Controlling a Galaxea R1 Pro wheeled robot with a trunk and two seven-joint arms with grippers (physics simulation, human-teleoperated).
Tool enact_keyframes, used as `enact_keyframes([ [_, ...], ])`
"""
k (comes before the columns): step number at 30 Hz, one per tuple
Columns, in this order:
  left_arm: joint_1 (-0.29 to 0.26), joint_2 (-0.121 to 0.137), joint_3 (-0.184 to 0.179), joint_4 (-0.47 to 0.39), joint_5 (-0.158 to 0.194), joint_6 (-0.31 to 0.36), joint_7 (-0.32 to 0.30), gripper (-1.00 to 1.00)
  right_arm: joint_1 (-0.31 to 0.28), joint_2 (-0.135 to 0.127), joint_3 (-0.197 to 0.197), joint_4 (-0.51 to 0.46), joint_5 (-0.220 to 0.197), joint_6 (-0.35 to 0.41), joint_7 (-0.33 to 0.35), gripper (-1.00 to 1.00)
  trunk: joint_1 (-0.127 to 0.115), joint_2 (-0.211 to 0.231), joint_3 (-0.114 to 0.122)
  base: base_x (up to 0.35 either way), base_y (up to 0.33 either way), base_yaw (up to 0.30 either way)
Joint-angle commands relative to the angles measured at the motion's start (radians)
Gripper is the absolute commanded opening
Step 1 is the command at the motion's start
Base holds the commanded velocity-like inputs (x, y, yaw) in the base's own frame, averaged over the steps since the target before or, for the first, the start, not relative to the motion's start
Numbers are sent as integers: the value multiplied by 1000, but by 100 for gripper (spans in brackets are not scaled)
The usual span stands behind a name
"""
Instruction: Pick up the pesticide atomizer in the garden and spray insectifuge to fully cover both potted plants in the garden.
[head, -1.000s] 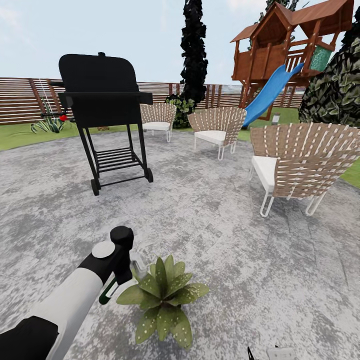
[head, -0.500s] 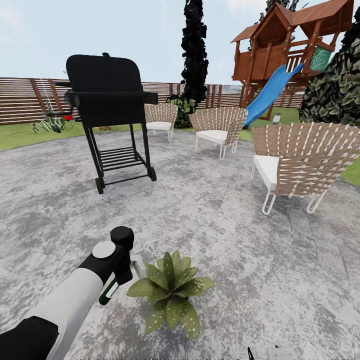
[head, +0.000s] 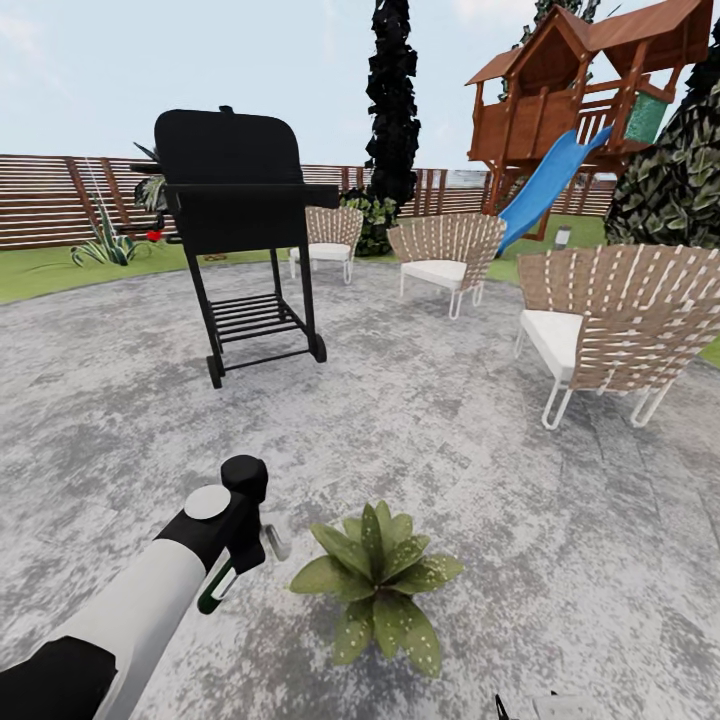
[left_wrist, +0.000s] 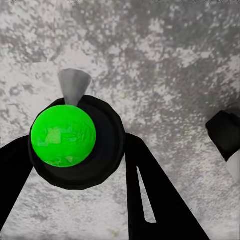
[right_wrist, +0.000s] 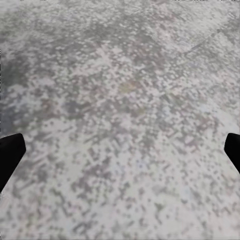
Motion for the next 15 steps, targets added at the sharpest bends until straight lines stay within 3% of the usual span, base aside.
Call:
enact_keyframes([
  [1,0,0,-1,-2,-9,10,-9,-100,-1,0,-6,1,11,-3,-3,100,0,0,-1,16,20,0],
  [4,0,-4,-1,-7,-8,10,-9,-100,-1,0,-6,1,11,-3,-3,100,0,0,-1,70,7,0],
  [10,0,-8,-3,-7,-9,11,-9,-100,-1,0,-6,1,11,-3,-3,100,0,0,-1,289,1,0],
  [15,2,-9,-4,-2,-8,10,-9,-100,-1,0,-6,1,11,-4,-3,100,0,0,-1,56,0,0],
])
